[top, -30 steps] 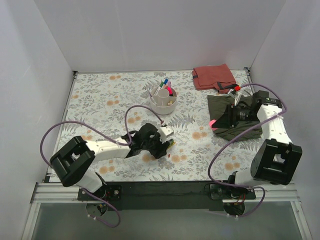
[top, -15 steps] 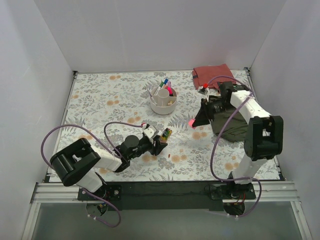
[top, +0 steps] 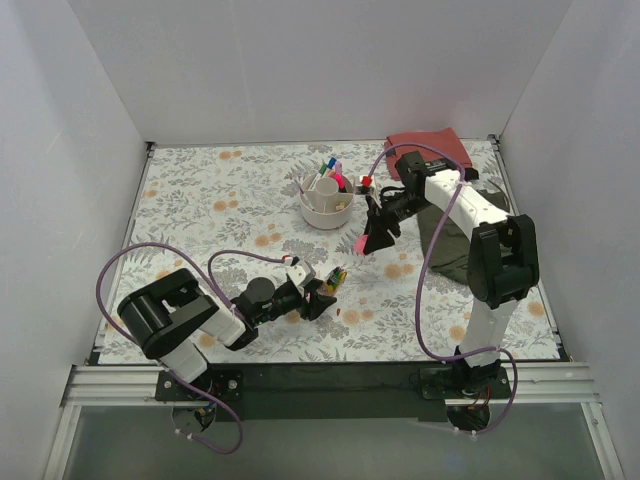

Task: Sort the stationery into containers
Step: Close the pen cap on the pen.

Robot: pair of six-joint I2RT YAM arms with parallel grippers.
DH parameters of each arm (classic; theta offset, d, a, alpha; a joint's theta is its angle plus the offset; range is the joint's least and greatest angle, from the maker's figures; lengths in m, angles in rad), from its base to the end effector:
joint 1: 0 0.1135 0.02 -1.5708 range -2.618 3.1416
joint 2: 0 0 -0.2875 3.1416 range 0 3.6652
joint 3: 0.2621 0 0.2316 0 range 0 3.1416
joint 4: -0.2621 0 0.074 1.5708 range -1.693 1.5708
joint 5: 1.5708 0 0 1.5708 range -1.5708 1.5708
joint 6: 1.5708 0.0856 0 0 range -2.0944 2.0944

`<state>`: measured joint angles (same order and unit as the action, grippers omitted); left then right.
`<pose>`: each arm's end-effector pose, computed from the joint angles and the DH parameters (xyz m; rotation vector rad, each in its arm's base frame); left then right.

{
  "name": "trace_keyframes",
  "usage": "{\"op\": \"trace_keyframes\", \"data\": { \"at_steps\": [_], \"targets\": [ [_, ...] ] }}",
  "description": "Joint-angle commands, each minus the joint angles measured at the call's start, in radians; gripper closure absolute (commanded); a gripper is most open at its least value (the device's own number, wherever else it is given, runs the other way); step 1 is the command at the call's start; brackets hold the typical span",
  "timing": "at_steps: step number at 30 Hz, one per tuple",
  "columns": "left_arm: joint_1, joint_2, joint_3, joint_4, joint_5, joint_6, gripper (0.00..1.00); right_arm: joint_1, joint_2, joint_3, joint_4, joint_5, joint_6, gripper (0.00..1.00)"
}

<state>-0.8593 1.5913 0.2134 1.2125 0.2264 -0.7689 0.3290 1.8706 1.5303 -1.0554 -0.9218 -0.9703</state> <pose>0.1702 -0.2268 0.1670 0.2740 1.9274 -1.3446 0.3165 0.1801 0.2463 -1.5834 1.9060 1.0981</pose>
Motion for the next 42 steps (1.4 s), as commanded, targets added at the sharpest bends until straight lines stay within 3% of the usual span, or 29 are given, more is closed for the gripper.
{"op": "trace_keyframes", "data": {
  "at_steps": [1, 17, 42],
  "targets": [
    [0.005, 0.019, -0.016, 0.102, 0.031, -0.001, 1.00, 0.068, -0.073, 0.005, 0.020, 0.027, -0.083, 0.99],
    [0.006, 0.041, -0.034, 0.131, 0.037, -0.001, 1.00, 0.209, -0.163, -0.116, 0.075, 0.009, -0.142, 0.99],
    [0.005, 0.041, -0.034, 0.153, 0.042, 0.014, 1.00, 0.239, -0.111, -0.154, 0.133, -0.029, -0.117, 0.99]
  ]
}}
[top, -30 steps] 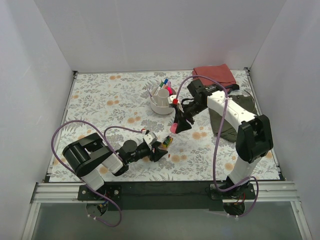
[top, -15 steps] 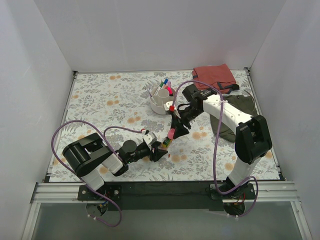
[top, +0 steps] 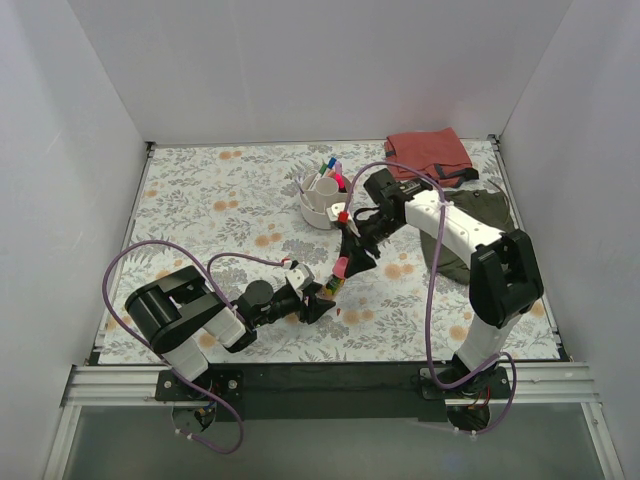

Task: Sort the stationery into containers
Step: Close the pen cap on the pen.

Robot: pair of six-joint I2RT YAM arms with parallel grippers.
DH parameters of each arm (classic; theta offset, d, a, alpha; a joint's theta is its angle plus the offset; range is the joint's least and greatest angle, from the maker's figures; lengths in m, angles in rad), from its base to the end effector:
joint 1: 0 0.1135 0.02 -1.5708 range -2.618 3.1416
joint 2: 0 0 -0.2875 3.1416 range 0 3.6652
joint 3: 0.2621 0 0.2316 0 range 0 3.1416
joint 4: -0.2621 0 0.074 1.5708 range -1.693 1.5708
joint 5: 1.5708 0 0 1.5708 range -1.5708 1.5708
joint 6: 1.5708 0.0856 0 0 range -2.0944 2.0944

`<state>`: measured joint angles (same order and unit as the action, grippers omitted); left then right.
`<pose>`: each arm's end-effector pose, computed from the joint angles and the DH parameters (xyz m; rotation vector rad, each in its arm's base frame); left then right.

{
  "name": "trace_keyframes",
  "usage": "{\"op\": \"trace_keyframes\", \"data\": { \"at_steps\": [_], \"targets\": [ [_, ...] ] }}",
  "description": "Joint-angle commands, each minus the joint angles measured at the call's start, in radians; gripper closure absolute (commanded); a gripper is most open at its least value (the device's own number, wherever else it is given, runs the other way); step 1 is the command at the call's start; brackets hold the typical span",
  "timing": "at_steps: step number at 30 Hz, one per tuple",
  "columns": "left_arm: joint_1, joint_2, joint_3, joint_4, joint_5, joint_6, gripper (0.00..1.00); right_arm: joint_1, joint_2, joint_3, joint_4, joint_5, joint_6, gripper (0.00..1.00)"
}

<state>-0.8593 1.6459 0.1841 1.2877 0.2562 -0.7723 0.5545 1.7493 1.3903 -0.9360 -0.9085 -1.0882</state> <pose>0.1664 -0.2262 0.1572 0.2959 1.9419 -1.3663 0.2502 0.2343 0.2522 -1.9019 1.5436 1.0617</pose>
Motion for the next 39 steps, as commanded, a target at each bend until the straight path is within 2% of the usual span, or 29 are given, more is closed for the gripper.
{"op": "trace_keyframes", "data": {
  "at_steps": [1, 17, 31, 35, 38, 39],
  "targets": [
    [0.005, -0.015, -0.006, 0.081, 0.011, 0.018, 1.00, 0.019, 0.015, -0.016, 0.013, -0.043, 0.004, 0.99],
    [0.006, -0.021, -0.026, 0.133, -0.006, 0.031, 1.00, 0.035, 0.056, -0.076, 0.048, -0.075, 0.057, 0.99],
    [0.005, -0.018, -0.023, 0.113, -0.025, 0.061, 1.00, -0.005, 0.116, -0.145, 0.049, -0.248, 0.292, 0.99],
    [0.005, -0.012, -0.017, 0.101, -0.032, 0.064, 1.00, -0.010, 0.108, -0.186, 0.069, -0.296, 0.399, 0.99],
    [0.005, -0.012, -0.012, 0.098, -0.037, 0.061, 1.00, -0.011, 0.055, -0.244, 0.179, -0.244, 0.529, 0.99],
    [0.005, -0.011, -0.012, 0.102, -0.038, 0.061, 1.00, -0.011, 0.023, -0.261, 0.216, -0.218, 0.628, 0.99]
  ]
}}
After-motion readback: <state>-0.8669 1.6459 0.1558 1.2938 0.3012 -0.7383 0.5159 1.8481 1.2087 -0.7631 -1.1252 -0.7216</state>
